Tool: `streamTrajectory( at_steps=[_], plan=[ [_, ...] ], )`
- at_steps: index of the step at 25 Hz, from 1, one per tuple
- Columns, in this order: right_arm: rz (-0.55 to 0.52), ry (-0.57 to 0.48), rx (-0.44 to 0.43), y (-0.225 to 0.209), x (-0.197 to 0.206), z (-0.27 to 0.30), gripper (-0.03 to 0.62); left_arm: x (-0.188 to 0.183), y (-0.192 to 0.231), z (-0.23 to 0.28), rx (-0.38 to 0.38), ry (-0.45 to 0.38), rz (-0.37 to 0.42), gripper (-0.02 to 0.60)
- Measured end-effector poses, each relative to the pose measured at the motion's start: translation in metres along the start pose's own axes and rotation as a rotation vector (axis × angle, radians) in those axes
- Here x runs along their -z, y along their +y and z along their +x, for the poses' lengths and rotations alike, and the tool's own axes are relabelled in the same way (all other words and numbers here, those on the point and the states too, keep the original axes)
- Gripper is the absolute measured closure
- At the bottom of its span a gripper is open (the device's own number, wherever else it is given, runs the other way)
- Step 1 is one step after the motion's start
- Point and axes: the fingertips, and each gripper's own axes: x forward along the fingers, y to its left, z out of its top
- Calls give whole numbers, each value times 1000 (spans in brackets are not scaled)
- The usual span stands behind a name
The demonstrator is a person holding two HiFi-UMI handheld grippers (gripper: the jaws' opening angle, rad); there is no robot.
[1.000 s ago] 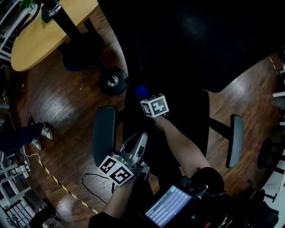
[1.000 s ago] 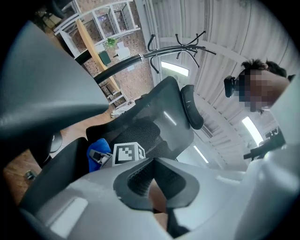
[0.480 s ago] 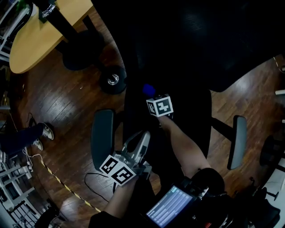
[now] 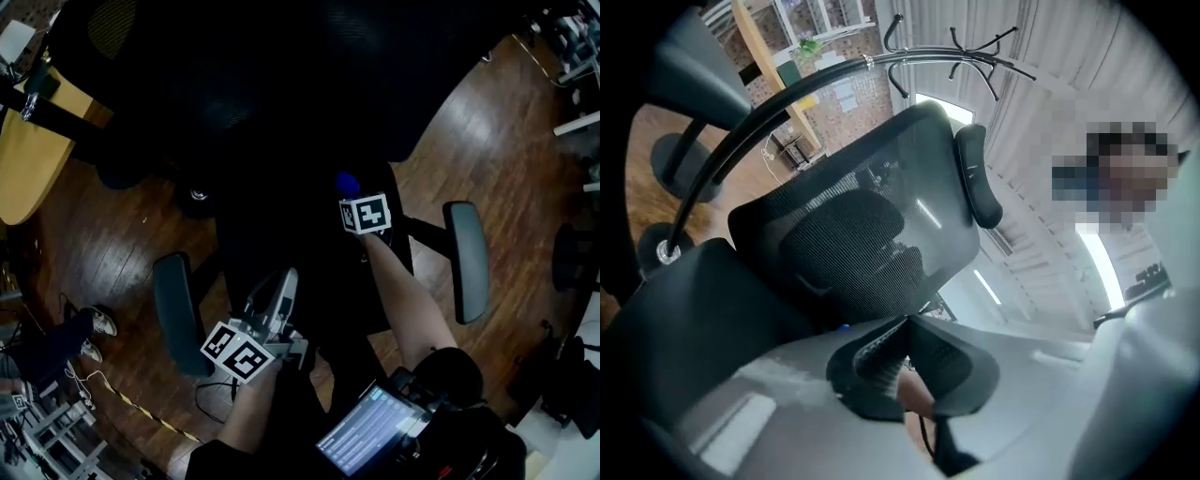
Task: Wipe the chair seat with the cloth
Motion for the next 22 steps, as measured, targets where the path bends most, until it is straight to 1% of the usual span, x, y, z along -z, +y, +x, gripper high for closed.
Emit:
streamTrajectory(
  at_steps=[3, 5, 8, 10, 13, 15, 17, 20, 22],
  plan=[
    [35, -8, 40, -30, 12, -19, 546, 9, -6, 10, 17, 27, 5, 588],
    [57, -19, 49, -42, 16, -25, 546, 12, -6, 16, 24, 36, 6, 588],
    [55, -21, 50, -45, 18, -27, 546, 16, -6, 21, 28, 48, 8, 588],
    [39, -29, 66, -45, 17, -28, 546, 16, -5, 21, 27, 51, 8, 588],
    [45, -51, 73, -39, 16, -30, 546, 11, -1, 17, 24, 39, 2, 588],
    [60, -45, 36, -21, 18, -27, 546, 6, 0, 11, 18, 25, -1, 588],
    [42, -33, -25, 10, 18, -22, 546, 2, -1, 5, 5, 5, -3, 588],
    [0, -31, -179, 85, 11, -13, 546, -7, -4, -7, -20, -32, -6, 588],
    [-28, -19, -267, 138, 9, -4, 546, -16, -4, -18, -35, -55, -8, 588]
  ],
)
